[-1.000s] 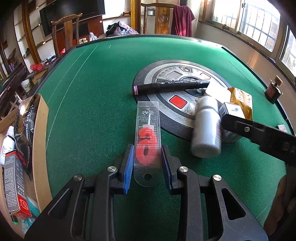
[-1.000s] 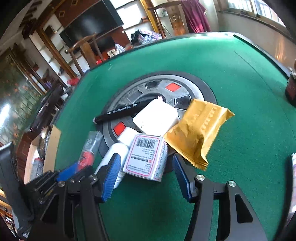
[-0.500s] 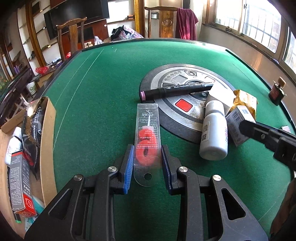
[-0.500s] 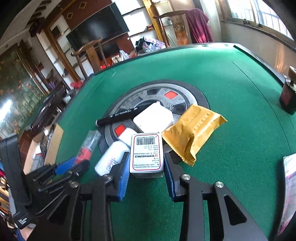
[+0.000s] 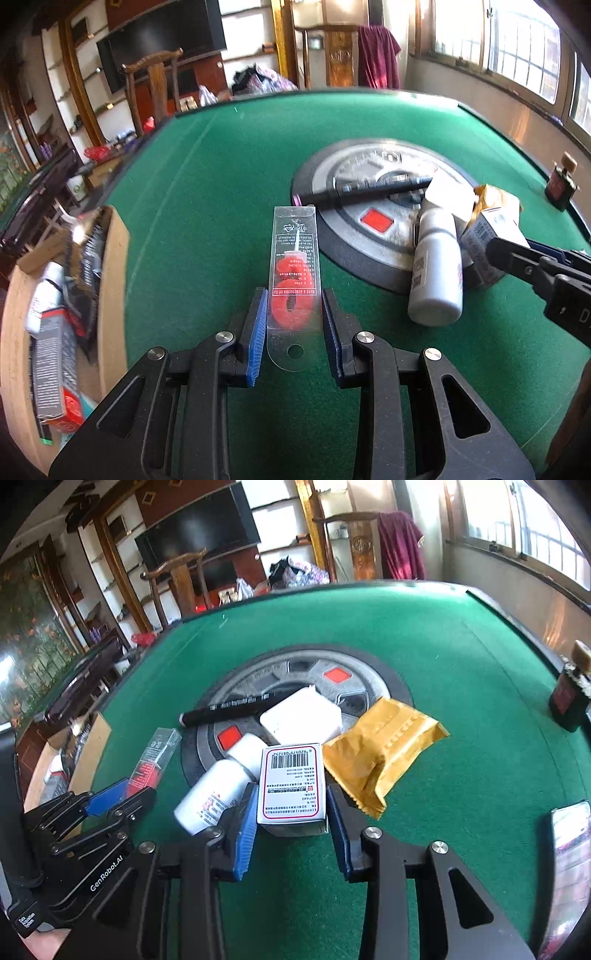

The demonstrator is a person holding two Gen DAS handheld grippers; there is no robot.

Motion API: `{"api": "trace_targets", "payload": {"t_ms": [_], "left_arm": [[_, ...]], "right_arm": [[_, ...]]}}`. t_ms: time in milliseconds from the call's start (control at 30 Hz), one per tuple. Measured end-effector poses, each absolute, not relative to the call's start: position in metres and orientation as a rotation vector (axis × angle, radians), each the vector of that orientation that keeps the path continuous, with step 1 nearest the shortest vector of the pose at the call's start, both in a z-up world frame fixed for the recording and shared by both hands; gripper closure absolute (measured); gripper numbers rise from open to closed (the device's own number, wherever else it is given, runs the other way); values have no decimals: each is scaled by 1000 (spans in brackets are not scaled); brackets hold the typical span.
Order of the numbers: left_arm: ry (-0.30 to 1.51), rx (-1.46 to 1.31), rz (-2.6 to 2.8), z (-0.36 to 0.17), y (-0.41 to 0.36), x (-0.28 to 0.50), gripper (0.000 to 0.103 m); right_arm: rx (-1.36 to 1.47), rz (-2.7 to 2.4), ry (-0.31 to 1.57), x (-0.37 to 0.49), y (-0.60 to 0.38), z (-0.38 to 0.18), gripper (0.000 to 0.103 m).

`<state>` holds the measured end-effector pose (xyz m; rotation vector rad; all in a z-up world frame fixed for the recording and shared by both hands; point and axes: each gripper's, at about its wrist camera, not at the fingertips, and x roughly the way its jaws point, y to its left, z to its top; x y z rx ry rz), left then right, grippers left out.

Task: Organize objects
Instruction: 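Carry the blister pack and barcode box over the cardboard tray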

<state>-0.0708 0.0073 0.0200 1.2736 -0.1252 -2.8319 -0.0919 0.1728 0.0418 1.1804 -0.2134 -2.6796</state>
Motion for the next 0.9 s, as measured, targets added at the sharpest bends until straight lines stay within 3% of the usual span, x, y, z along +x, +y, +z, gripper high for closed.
{"api": "trace_targets", "payload": {"t_ms": [367,900], "left_arm": [[-156,1027,-2882,50,10,-51,75],[-107,754,-2866,96,-29,-17,75]], "right_arm": [[892,-2686,-205,-63,155,74,67],[802,-2611,-145,-41,116,87,67]]}}
